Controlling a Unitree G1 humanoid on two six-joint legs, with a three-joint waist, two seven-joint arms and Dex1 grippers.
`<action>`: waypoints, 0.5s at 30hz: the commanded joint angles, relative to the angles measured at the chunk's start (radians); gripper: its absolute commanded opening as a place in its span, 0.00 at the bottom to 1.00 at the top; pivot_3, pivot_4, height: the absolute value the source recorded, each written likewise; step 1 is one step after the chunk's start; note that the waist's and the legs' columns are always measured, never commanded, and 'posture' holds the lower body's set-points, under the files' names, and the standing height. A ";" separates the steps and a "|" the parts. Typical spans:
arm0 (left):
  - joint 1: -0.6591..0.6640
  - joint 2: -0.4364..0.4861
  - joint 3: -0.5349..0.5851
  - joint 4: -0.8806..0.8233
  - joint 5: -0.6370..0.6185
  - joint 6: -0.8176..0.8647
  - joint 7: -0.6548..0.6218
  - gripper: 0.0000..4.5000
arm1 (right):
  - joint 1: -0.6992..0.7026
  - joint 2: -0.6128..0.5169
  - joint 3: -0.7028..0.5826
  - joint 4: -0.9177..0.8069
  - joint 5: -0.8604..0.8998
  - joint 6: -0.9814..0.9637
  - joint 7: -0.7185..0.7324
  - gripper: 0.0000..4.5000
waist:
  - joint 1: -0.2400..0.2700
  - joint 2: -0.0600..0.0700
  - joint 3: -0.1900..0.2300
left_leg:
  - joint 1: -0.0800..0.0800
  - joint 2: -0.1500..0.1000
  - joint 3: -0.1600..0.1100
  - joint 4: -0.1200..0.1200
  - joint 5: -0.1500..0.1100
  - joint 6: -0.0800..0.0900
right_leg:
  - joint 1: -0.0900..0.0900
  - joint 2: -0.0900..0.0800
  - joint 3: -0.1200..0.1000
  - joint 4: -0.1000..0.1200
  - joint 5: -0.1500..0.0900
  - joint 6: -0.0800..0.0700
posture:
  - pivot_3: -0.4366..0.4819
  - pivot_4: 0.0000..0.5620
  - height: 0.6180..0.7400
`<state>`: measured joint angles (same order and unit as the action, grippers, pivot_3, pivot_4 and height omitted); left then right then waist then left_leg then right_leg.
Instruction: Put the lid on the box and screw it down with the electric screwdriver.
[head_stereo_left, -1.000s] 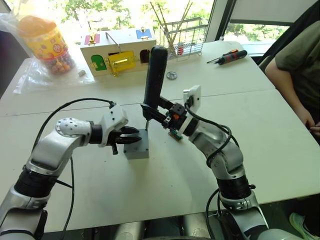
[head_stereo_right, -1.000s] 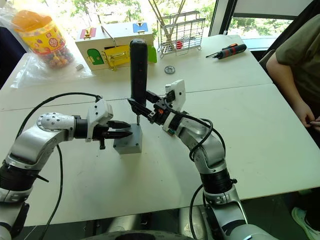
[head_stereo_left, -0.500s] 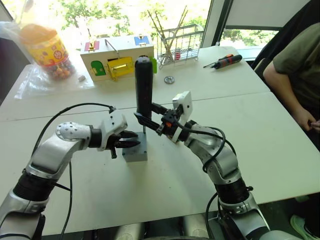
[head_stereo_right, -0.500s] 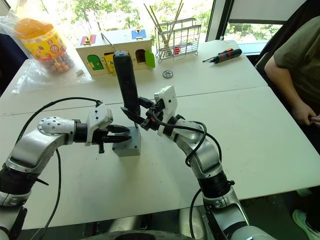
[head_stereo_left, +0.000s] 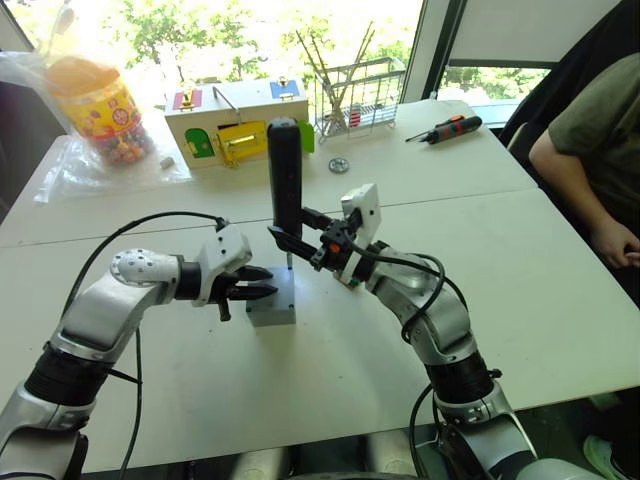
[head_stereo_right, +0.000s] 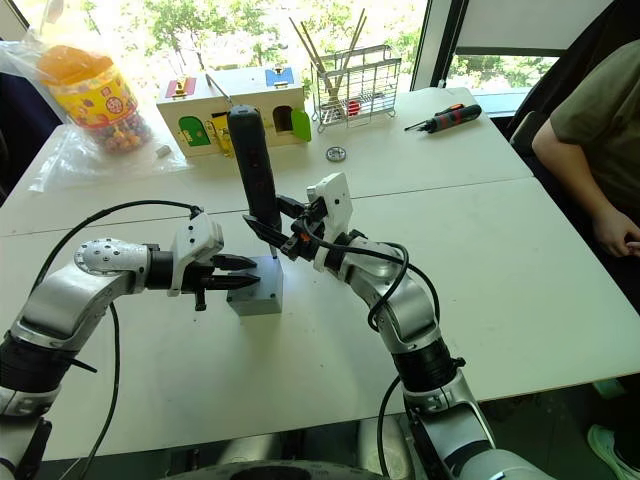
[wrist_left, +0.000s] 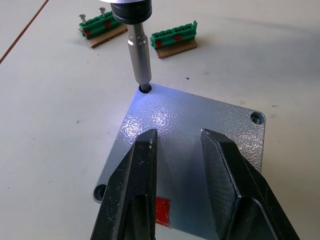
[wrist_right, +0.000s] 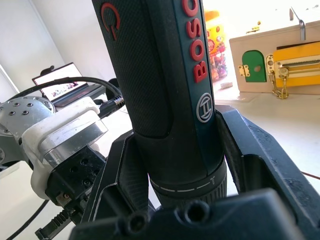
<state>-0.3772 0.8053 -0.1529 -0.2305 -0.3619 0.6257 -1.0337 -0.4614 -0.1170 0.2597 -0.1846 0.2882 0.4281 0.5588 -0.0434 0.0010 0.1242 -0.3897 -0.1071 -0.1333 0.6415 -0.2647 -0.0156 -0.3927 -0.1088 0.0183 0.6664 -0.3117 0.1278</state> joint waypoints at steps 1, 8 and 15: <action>0.006 0.010 -0.012 0.017 0.022 0.006 -0.002 0.30 | 0.043 -0.019 0.054 0.092 -0.030 0.063 0.014 0.38 | 0.000 0.000 -0.001 | 0.000 0.000 0.000 0.000 0.000 0.000 | 0.000 0.000 0.000 0.000 0.000 0.000 | 0.48 0.27 1.00; 0.001 0.009 -0.014 0.023 0.030 0.001 -0.008 0.30 | 0.041 -0.017 0.052 0.092 -0.034 0.052 0.010 0.38 | 0.001 0.000 -0.002 | 0.000 0.000 0.000 0.000 0.000 0.001 | 0.000 0.000 0.000 -0.001 0.000 0.000 | 0.48 0.27 1.00; -0.001 0.000 -0.024 0.025 0.037 -0.003 -0.013 0.30 | 0.020 -0.007 0.024 0.044 -0.015 0.063 -0.011 0.38 | 0.001 0.000 -0.002 | 0.000 0.000 0.000 0.000 -0.003 0.005 | 0.000 0.000 0.000 -0.001 0.000 0.000 | 0.48 0.27 1.00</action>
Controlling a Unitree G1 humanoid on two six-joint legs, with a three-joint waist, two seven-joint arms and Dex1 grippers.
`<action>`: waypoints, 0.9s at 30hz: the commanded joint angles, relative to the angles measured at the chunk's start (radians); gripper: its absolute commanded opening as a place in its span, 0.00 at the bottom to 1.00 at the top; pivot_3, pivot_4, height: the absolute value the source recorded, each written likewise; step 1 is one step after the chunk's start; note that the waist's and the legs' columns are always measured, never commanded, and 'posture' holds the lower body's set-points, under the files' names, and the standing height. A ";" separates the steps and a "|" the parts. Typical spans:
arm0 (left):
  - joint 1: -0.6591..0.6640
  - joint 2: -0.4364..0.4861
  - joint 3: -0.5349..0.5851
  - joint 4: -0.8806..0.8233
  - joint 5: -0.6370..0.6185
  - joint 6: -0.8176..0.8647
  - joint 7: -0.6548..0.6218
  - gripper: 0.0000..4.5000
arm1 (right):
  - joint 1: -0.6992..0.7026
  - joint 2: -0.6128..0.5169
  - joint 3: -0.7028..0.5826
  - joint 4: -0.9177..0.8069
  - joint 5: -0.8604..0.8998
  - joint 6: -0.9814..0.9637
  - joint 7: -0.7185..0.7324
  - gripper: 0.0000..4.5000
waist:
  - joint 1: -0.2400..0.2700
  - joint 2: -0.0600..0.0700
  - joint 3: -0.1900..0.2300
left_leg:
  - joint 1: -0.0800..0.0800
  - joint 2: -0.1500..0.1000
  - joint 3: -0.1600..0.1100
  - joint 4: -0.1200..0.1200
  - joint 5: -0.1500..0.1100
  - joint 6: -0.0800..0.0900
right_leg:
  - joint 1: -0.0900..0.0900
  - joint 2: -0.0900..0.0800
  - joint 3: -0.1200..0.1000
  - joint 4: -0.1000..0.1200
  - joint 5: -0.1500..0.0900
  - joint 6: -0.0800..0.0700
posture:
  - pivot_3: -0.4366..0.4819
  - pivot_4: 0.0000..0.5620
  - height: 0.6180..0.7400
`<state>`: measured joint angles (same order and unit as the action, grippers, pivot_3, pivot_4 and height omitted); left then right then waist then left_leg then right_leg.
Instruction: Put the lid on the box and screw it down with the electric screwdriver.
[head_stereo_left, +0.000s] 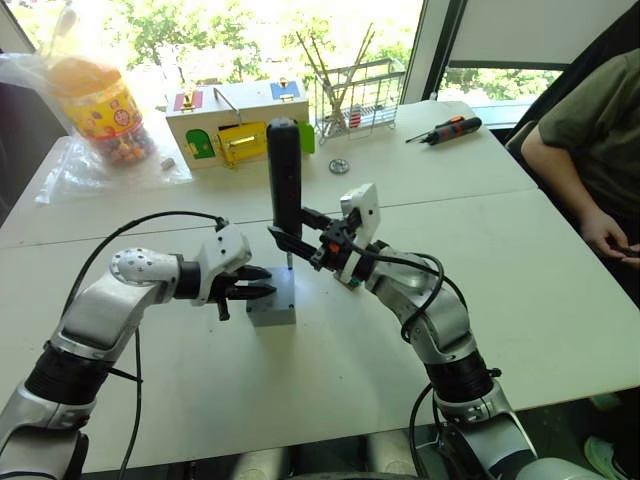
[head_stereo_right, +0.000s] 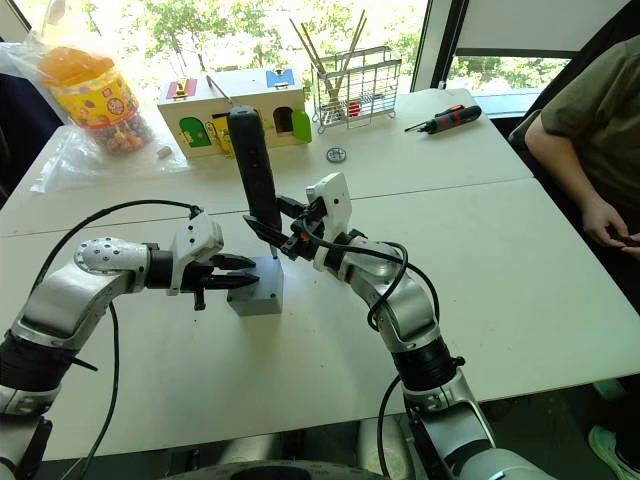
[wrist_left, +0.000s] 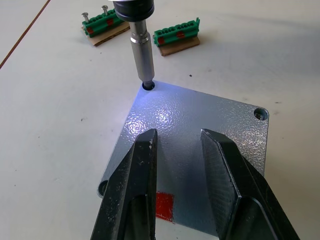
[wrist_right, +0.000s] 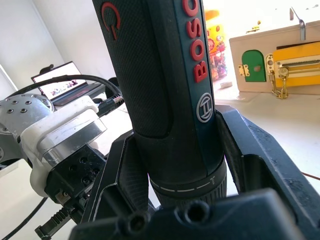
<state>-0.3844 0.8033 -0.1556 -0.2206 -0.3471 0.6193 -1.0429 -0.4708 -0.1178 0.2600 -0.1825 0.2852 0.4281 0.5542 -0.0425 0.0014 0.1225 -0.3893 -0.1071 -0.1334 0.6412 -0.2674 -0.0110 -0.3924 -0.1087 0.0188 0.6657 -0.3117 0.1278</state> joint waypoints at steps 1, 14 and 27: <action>0.006 0.001 -0.024 0.017 0.023 0.001 -0.004 0.30 | 0.017 -0.008 0.012 0.021 -0.005 0.074 -0.012 0.38 | 0.000 0.000 0.000 | 0.000 0.000 0.000 0.000 0.000 0.000 | 0.000 0.000 0.000 0.000 0.000 0.000 | 0.48 0.27 1.00; -0.060 -0.072 0.064 0.034 -0.084 0.040 0.012 0.30 | -0.436 -0.274 -0.479 -0.196 0.414 0.860 -0.147 0.38 | 0.032 0.001 0.008 | -0.004 -0.001 0.000 -0.001 0.000 0.000 | -0.002 -0.003 0.000 -0.002 0.000 0.000 | 0.48 0.27 1.00; -0.132 -0.026 0.015 -0.084 -0.126 0.056 -0.078 0.30 | -0.397 -0.888 -0.201 0.231 0.369 1.154 0.158 0.38 | 0.004 0.002 0.027 | -0.020 0.000 0.006 0.005 0.001 -0.001 | -0.013 -0.004 0.003 -0.002 0.000 0.000 | 0.48 0.27 1.00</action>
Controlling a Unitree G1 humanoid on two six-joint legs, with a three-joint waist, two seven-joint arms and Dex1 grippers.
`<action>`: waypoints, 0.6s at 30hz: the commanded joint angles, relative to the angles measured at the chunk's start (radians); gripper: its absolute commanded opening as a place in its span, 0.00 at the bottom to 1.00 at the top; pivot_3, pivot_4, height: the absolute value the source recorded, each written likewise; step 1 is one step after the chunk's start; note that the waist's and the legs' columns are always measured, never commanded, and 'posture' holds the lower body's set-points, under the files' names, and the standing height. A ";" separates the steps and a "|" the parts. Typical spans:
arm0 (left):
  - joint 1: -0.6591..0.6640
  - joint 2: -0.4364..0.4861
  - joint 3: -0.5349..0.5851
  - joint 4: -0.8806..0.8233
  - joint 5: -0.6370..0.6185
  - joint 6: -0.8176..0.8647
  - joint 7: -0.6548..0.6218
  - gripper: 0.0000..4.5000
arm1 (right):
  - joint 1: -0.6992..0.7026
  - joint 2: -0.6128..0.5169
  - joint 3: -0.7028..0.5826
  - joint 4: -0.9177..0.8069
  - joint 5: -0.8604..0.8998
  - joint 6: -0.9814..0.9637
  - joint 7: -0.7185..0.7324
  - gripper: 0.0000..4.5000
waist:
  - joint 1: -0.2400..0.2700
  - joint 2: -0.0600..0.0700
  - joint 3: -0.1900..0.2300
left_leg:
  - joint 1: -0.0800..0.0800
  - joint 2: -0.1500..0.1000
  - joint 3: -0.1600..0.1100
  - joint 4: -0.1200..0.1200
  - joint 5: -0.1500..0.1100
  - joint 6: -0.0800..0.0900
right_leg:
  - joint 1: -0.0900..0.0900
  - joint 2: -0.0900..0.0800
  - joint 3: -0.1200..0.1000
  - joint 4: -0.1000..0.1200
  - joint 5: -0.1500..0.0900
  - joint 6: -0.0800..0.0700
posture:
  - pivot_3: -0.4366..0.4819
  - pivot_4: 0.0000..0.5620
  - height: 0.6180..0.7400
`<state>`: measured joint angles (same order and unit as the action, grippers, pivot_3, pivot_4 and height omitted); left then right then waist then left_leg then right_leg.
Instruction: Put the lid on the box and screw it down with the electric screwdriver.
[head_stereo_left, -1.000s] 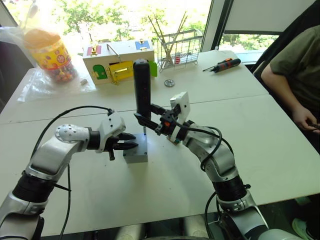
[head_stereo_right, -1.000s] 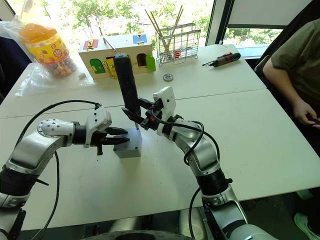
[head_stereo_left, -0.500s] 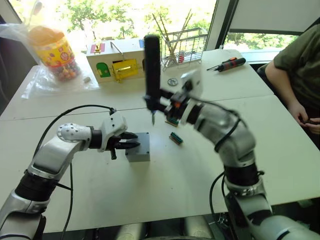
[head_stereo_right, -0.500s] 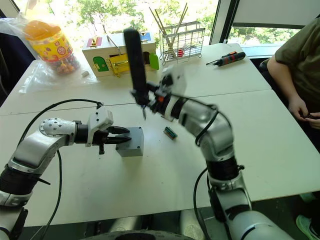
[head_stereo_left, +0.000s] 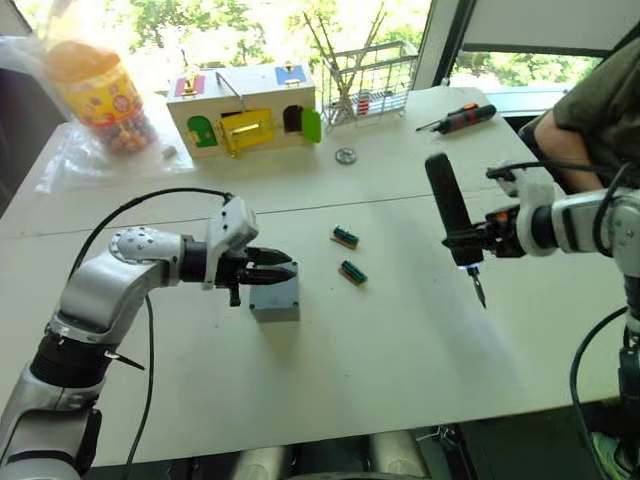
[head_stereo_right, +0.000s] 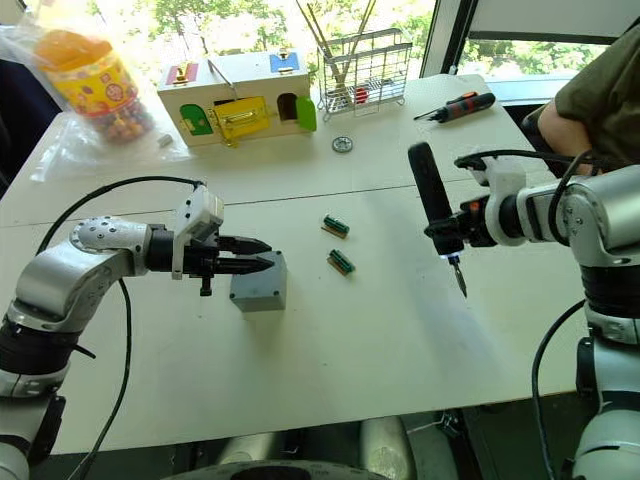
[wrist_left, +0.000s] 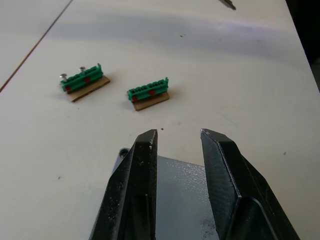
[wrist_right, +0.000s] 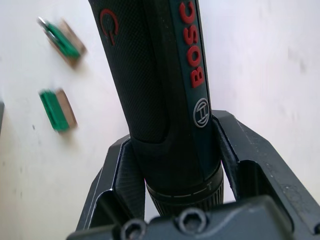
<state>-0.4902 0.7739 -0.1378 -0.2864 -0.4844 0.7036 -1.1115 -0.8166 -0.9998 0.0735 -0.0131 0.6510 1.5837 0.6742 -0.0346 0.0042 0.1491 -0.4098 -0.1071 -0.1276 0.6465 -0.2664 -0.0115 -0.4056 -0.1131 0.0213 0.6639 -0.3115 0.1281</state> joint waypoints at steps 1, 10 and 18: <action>-0.028 -0.001 -0.014 -0.012 0.022 -0.039 -0.008 0.30 | -0.067 0.009 -0.011 0.116 -0.007 0.013 0.029 0.38 | -0.006 -0.001 0.001 | 0.000 0.000 0.000 0.000 0.000 0.000 | 0.000 0.000 0.000 0.000 0.000 0.000 | 0.48 0.27 1.00; 0.026 -0.040 -0.051 -0.013 0.066 -0.080 0.018 0.30 | -0.209 0.097 0.115 0.414 0.018 0.031 -0.015 0.38 | 0.000 -0.003 0.004 | -0.001 -0.001 0.001 0.001 0.001 -0.002 | -0.001 -0.001 0.000 0.000 0.000 0.000 | 0.48 0.27 1.00; 0.047 -0.046 -0.063 -0.016 0.087 -0.089 0.040 0.30 | -0.214 0.099 0.239 0.416 0.036 0.031 0.003 0.38 | 0.020 -0.003 0.004 | -0.002 -0.001 0.001 0.002 0.001 -0.002 | -0.002 -0.001 0.000 0.001 0.000 0.000 | 0.48 0.27 1.00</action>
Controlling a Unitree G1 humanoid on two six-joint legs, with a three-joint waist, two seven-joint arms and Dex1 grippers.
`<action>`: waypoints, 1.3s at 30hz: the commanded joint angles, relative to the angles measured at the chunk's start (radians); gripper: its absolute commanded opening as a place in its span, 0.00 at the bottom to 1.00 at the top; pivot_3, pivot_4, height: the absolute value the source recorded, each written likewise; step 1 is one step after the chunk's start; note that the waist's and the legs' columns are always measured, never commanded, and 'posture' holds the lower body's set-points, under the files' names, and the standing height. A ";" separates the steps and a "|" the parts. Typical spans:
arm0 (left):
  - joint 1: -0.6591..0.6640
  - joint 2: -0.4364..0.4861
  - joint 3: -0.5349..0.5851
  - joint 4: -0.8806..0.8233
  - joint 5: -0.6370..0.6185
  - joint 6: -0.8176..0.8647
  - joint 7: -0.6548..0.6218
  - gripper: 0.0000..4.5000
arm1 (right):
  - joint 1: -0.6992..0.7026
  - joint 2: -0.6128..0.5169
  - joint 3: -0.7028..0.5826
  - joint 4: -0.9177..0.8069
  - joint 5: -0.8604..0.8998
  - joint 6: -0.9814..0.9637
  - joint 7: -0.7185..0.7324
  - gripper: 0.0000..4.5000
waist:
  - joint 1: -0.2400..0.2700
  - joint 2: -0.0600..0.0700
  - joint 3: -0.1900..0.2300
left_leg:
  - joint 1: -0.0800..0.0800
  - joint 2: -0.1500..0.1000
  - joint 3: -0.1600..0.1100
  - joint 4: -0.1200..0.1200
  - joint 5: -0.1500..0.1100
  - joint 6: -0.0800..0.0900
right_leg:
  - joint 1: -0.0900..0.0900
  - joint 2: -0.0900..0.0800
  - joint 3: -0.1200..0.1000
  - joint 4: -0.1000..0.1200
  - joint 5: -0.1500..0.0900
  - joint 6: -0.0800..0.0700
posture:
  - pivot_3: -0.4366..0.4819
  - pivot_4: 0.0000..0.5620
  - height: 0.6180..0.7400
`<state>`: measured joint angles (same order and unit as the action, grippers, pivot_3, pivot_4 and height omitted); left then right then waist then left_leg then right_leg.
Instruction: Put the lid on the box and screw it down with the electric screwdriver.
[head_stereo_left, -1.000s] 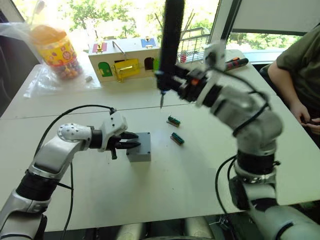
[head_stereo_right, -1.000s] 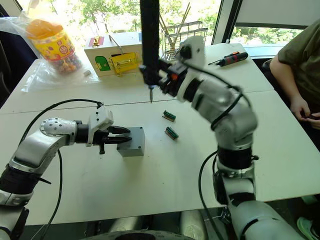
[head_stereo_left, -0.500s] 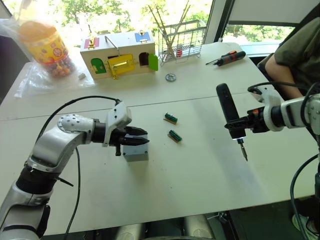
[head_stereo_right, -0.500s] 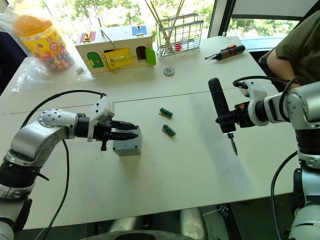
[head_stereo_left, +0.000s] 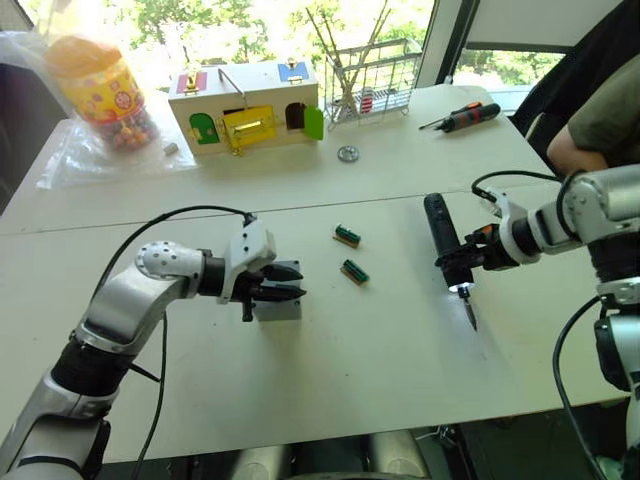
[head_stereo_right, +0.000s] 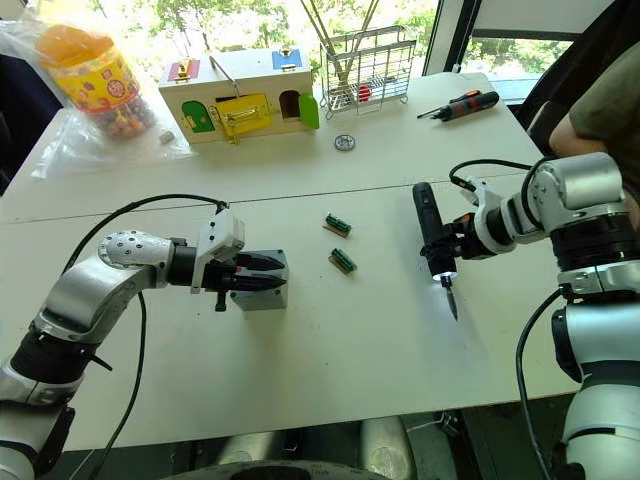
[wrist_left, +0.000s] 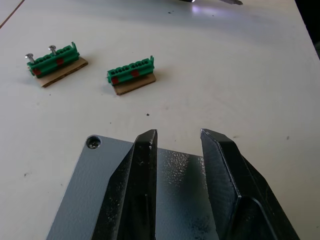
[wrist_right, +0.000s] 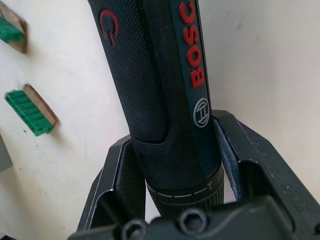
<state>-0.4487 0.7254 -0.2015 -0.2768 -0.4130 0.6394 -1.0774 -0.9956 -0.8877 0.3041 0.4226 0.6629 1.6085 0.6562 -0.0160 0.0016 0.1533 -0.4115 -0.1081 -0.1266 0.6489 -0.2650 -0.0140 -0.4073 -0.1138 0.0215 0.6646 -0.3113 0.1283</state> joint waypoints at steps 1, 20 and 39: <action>0.010 0.003 -0.001 -0.025 0.019 -0.029 0.007 0.30 | -0.028 -0.018 0.025 -0.032 0.029 0.006 0.029 0.38 | 0.002 0.000 0.000 | 0.000 0.000 0.000 0.000 0.000 0.000 | 0.000 0.000 0.000 0.000 0.000 0.000 | 0.48 0.27 1.00; -0.006 0.024 0.043 0.038 0.035 -0.042 0.006 0.30 | -0.011 0.018 -0.071 -0.117 0.016 0.006 -0.025 0.99 | 0.003 0.000 0.000 | 0.000 0.000 0.000 0.001 0.000 0.000 | 0.001 0.000 -0.001 0.001 0.000 0.000 | 0.48 0.27 1.00; 0.206 0.063 0.359 0.105 -0.011 -0.041 0.172 0.30 | 0.536 0.246 -0.089 -0.981 -0.146 -0.756 -0.024 0.99 | 0.005 -0.002 0.000 | 0.000 -0.002 -0.001 0.004 0.000 0.000 | 0.002 -0.002 -0.002 0.002 0.000 0.000 | 0.48 0.27 1.00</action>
<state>-0.2373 0.7836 0.1220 -0.1020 -0.3967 0.6042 -0.9175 -0.4519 -0.6459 0.2179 -0.5100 0.5337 0.8994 0.6267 -0.0108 -0.0003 0.1535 -0.4113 -0.1103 -0.1285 0.6536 -0.2647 -0.0144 -0.4048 -0.1156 0.0198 0.6665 -0.3109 0.1287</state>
